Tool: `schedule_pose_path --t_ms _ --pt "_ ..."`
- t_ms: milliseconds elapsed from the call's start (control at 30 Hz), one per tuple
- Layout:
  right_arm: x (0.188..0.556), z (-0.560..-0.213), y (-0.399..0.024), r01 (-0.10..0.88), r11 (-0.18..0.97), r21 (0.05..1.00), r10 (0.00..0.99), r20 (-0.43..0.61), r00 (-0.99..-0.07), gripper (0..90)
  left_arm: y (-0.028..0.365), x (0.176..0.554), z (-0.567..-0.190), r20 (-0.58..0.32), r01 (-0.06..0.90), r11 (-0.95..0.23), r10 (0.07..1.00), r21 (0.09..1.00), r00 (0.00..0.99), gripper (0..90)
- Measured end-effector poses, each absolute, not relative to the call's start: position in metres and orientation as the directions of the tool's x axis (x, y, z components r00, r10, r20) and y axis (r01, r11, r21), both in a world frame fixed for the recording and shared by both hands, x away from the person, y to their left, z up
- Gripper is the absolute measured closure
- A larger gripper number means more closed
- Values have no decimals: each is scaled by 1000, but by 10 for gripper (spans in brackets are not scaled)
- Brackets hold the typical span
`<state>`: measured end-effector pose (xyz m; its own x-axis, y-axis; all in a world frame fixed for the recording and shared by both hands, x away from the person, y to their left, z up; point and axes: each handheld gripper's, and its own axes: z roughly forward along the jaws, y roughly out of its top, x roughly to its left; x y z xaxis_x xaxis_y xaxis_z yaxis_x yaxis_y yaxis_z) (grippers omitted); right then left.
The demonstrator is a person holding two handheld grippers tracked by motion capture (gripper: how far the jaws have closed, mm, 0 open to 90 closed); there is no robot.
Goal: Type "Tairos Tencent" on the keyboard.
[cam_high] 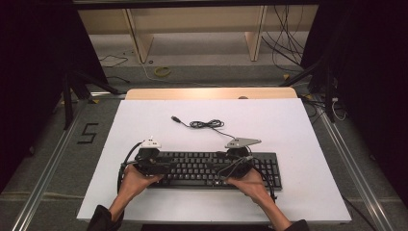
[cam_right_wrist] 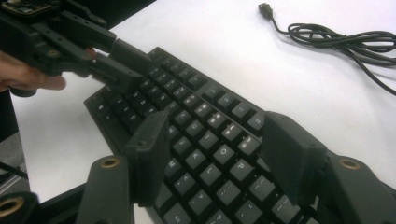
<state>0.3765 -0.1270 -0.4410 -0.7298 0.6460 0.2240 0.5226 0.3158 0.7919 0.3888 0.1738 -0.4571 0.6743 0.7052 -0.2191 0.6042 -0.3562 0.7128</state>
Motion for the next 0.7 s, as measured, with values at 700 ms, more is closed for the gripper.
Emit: schedule_pose_path --t_ms 700 --pt "367 -444 -132 508 320 800 634 218 -742 391 159 402 -466 -184 600 -439 684 668 706 889"
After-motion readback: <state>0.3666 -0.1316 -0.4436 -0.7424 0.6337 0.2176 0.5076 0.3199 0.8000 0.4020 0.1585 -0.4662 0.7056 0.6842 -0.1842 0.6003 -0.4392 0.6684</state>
